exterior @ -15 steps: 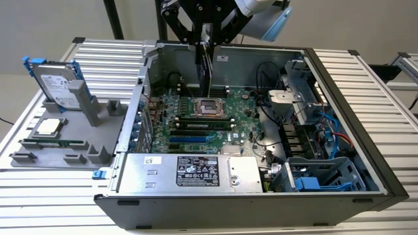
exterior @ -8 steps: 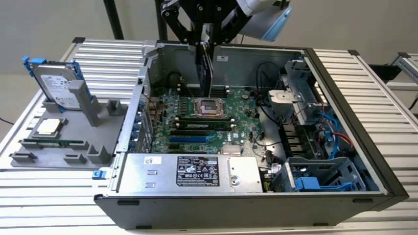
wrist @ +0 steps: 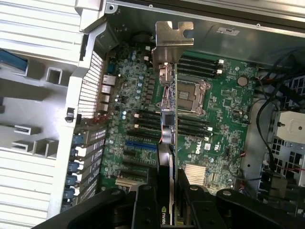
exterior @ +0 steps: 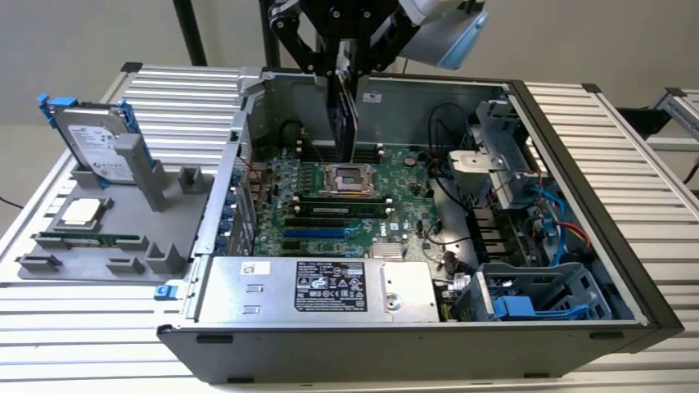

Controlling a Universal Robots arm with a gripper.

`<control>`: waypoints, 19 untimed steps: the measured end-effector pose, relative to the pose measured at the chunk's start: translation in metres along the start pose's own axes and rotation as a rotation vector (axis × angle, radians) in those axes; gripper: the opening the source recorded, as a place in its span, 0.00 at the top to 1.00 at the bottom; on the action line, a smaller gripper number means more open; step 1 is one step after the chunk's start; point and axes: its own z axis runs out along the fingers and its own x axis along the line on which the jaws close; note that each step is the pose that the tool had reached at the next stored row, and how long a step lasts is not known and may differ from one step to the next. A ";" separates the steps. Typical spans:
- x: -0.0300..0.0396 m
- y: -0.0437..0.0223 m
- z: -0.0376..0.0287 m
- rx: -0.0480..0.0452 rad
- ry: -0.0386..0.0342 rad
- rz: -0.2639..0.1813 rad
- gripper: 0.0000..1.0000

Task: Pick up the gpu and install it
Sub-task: 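Insert the gpu into the slot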

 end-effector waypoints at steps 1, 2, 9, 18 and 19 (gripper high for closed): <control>0.0000 0.0000 0.0000 0.0001 0.0002 -0.004 1.00; 0.0000 0.0000 0.0000 0.0001 0.0004 -0.009 1.00; 0.0000 0.0000 0.0000 0.0003 0.0021 -0.046 1.00; 0.0000 0.0000 0.0000 0.0006 0.0046 -0.099 1.00; 0.0000 0.0000 0.0000 0.0006 0.0049 -0.104 1.00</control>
